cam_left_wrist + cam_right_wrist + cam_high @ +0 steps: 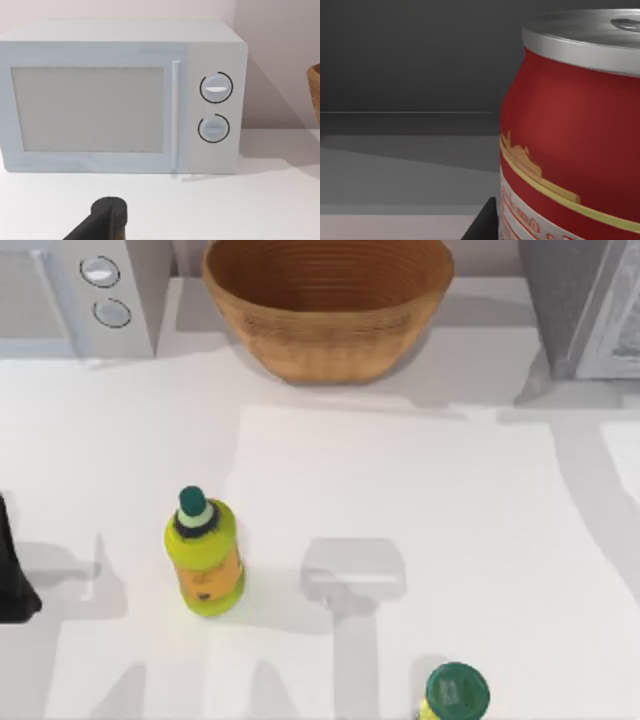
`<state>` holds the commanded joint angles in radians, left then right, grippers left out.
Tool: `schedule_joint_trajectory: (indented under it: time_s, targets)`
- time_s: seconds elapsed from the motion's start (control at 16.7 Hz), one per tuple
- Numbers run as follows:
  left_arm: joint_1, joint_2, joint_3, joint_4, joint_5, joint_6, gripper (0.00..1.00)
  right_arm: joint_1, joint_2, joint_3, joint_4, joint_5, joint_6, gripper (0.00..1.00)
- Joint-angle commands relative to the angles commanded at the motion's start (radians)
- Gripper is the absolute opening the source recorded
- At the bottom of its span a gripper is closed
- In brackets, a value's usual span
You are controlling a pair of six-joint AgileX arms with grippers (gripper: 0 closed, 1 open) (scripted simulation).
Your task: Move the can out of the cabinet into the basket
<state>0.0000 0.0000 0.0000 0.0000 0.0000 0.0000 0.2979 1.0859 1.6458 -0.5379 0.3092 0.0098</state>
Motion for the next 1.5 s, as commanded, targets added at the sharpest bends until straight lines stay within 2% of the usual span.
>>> schedule_joint_trajectory:
  time_s: [0.54,0.78,1.08,1.5]
  targets:
    - [0.0,0.0,0.0,0.0,0.0,0.0,1.0,-0.176,-0.633,-1.073,0.31,-0.178,-0.007,0.0]
    - [0.0,0.0,0.0,0.0,0.0,0.0,1.0,-0.245,-0.89,-1.429,0.439,-0.252,-0.008,0.0]
    - [0.0,0.0,0.0,0.0,0.0,0.0,1.0,-0.295,-1.077,-1.636,0.533,-0.306,-0.01,0.0]
    - [0.0,0.0,0.0,0.0,0.0,0.0,1.0,-0.291,-1.069,-1.643,0.538,-0.305,-0.008,0.0]
